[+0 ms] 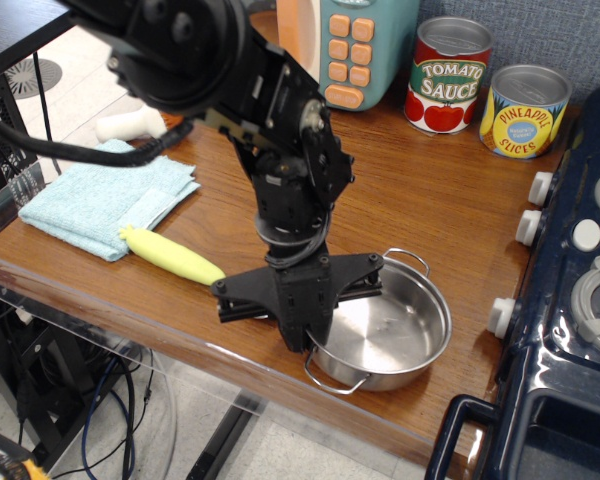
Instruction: Move the pot to the opposite corner near the spoon
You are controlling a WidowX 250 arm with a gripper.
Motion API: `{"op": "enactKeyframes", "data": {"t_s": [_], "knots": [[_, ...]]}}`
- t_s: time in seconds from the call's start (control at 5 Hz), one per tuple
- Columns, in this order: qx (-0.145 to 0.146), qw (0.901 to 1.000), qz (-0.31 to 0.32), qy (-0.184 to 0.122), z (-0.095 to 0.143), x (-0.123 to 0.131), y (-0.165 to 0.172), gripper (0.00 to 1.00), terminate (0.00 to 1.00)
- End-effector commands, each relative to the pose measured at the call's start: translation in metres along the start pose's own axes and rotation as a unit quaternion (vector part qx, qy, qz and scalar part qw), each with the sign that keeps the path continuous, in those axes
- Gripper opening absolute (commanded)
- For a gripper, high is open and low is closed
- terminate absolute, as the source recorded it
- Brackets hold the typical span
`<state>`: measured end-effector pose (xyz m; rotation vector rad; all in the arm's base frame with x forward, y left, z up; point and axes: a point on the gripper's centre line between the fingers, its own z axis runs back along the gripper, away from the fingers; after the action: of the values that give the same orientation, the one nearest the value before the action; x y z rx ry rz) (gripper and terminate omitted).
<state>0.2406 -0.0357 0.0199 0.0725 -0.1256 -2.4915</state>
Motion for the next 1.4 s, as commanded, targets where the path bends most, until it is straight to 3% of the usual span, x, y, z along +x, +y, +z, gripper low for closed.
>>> {"op": "enactKeyframes", "data": {"t_s": [0.0,0.6,1.0,1.2], "knots": [[-0.003,1.0,-0.006,0.004,0.004,-0.001,0.004,1.0,0.0],[-0.007,0.9999,0.002,0.011,0.013,-0.004,0.001,1.0,0.0],[0.043,0.9984,0.005,0.036,0.056,-0.013,-0.001,1.0,0.0],[0.057,0.9979,0.011,0.029,0.069,-0.024,-0.004,1.0,0.0]]}}
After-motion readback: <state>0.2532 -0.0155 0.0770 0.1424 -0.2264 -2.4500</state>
